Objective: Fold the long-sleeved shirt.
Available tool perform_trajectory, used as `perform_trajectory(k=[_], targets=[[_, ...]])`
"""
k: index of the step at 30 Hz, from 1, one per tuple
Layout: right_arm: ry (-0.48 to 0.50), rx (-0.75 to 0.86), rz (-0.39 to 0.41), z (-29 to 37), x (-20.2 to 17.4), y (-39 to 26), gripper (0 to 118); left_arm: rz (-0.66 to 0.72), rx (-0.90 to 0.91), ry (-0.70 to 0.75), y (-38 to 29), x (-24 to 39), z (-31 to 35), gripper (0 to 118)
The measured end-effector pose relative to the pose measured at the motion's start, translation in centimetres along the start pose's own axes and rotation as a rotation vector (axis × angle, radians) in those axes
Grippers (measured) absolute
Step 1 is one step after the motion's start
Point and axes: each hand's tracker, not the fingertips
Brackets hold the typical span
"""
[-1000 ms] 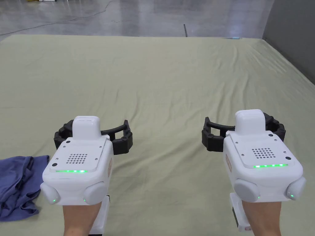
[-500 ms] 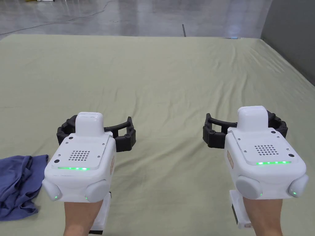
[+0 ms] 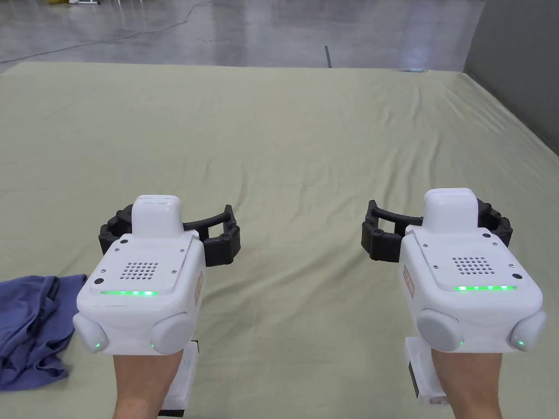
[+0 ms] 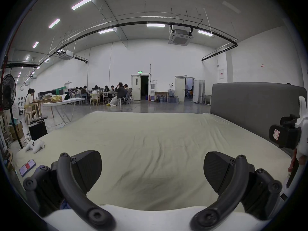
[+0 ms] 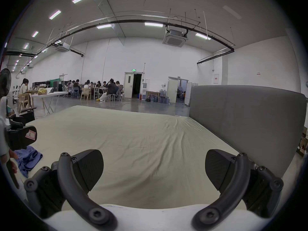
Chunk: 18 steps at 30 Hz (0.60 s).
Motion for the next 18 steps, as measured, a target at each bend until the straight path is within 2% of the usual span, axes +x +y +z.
perform_trajectory(k=[18], targets=[[0.009, 0.004, 0.012, 0.57, -0.22, 0.18, 118, -0.007, 0.032, -0.024, -0.26, 0.11, 0.73, 118]])
